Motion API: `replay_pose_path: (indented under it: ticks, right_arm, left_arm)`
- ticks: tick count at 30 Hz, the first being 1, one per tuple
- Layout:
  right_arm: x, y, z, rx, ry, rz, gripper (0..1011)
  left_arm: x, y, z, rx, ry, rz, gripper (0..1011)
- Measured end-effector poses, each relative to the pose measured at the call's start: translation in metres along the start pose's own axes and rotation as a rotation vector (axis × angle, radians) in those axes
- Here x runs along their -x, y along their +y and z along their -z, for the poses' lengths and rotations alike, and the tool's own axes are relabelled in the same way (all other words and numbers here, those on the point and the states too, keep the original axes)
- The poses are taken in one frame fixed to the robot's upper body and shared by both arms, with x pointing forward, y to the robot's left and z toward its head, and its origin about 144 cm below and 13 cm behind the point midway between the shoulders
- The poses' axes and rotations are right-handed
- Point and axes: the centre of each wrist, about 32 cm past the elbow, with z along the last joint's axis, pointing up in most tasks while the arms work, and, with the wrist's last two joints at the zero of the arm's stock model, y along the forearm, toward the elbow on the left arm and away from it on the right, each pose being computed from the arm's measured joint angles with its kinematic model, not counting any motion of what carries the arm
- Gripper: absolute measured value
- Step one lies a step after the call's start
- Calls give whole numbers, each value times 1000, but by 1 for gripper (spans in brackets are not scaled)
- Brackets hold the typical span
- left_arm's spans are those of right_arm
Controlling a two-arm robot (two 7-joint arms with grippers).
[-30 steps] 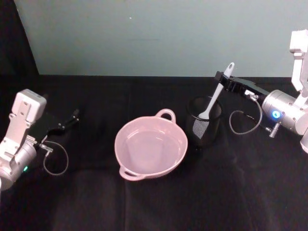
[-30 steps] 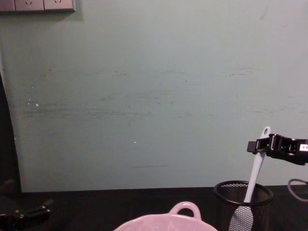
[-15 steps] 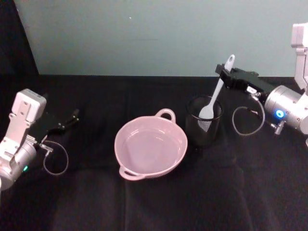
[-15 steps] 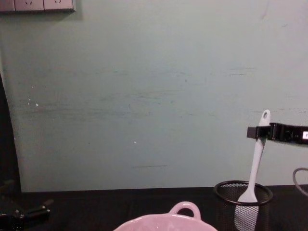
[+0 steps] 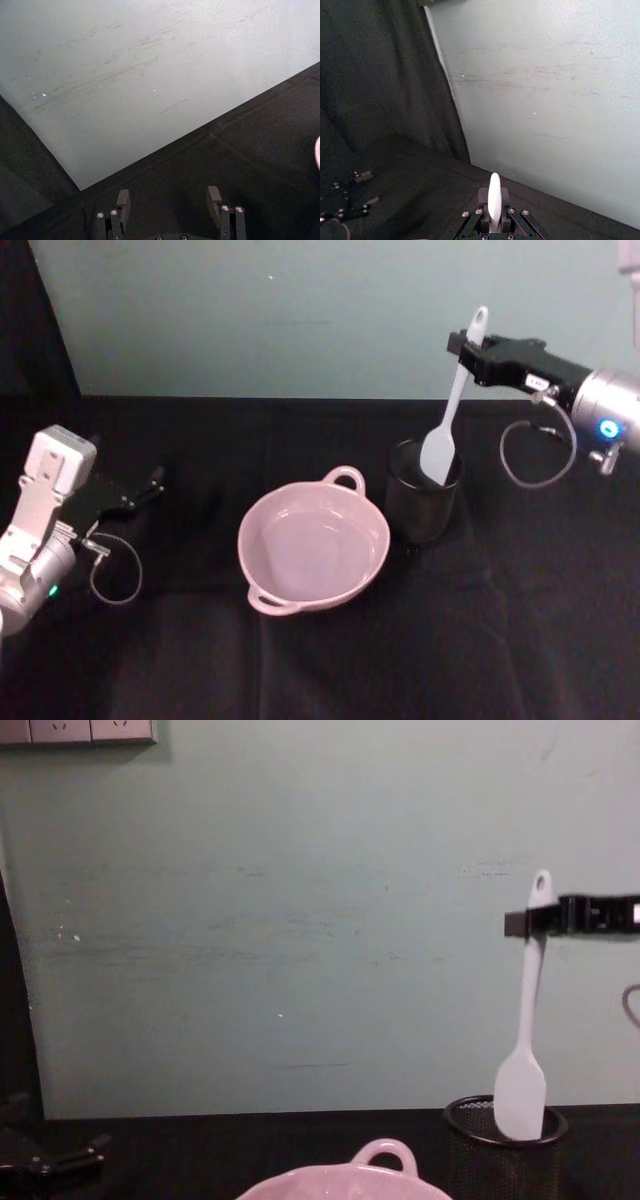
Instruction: Use the one hand to pick up the spoon and stir the clear water in the bowl.
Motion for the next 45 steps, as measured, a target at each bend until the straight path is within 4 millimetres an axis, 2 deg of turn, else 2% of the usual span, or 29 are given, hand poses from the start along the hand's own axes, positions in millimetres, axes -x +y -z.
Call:
replay_pose_path:
  ticks: [4, 6, 12, 21, 30, 37, 45]
  right_arm:
    - [2, -1, -15, 1, -6, -22, 117]
    - [7, -1, -28, -2, -20, -46, 117]
    - [19, 0, -48, -11, -39, -108, 116]
    - [37, 8, -52, 0, -57, -202, 116]
    - [51, 32, -19, 26, -42, -302, 116]
    - [61, 41, 12, 25, -57, -336, 117]
    - [64, 49, 41, 17, -74, -352, 117]
  left_arm:
    - [0, 0, 0, 0, 0, 0, 1011]
    - [0, 0, 0, 0, 0, 0, 1011]
    - [0, 0, 0, 0, 0, 0, 1011]
    - [0, 0, 0, 0, 0, 0, 1011]
    - [0, 0, 0, 0, 0, 0, 1011]
    - [0, 0, 0, 0, 0, 0, 1011]
    - [0, 0, 0, 0, 0, 0, 1011]
